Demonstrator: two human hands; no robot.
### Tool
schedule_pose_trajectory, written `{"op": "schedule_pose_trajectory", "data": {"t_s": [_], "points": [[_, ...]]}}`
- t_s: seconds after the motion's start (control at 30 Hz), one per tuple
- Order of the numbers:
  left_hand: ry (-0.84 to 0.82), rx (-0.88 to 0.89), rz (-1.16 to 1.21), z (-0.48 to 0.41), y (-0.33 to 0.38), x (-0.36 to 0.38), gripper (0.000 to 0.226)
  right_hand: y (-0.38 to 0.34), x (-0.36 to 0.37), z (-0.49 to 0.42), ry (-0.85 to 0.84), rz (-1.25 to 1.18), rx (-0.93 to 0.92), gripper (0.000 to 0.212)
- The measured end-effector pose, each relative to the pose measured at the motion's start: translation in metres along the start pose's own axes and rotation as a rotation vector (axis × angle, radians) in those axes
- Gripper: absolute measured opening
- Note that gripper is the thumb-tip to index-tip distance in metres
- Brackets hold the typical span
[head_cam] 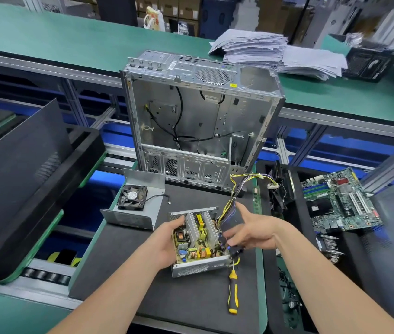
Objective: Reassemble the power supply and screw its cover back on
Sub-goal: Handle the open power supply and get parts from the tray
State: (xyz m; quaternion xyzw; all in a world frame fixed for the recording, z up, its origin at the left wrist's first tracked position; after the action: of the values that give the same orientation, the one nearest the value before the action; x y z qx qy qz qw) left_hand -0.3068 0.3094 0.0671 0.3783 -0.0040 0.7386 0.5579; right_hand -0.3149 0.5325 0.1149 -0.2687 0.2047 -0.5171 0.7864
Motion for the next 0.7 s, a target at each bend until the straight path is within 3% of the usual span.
{"op": "schedule_pose_trajectory", "data": {"t_s": [0.3,0.47,0.57,0.7], "points": [[-0.024,0.032,0.021,-0.003,-0.005,0.009,0.043,0.001,-0.005,-0.006,0.143,-0.010,-0.120,0.123],[-0.012,0.046,-0.007,-0.006,-0.004,0.006,0.046,0.014,0.003,-0.016,0.155,-0.147,-0.136,0.122],[0.001,0.058,-0.029,-0.008,-0.003,0.000,0.045,0.026,0.008,-0.023,0.140,-0.301,-0.126,0.115],[0.018,0.094,-0.062,-0.010,0.000,-0.004,0.043,0.038,0.016,-0.027,0.142,-0.330,-0.101,0.103]]}}
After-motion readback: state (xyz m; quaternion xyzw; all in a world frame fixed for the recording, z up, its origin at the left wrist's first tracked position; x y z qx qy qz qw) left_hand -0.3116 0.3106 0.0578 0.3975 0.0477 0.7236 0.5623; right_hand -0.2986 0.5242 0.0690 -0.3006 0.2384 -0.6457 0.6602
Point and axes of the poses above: each hand's wrist, its own z-axis away from the middle knuckle, its own x-axis out of the palm, y = z × x, the point moved 5 cm from there along -z, towards the middle knuckle
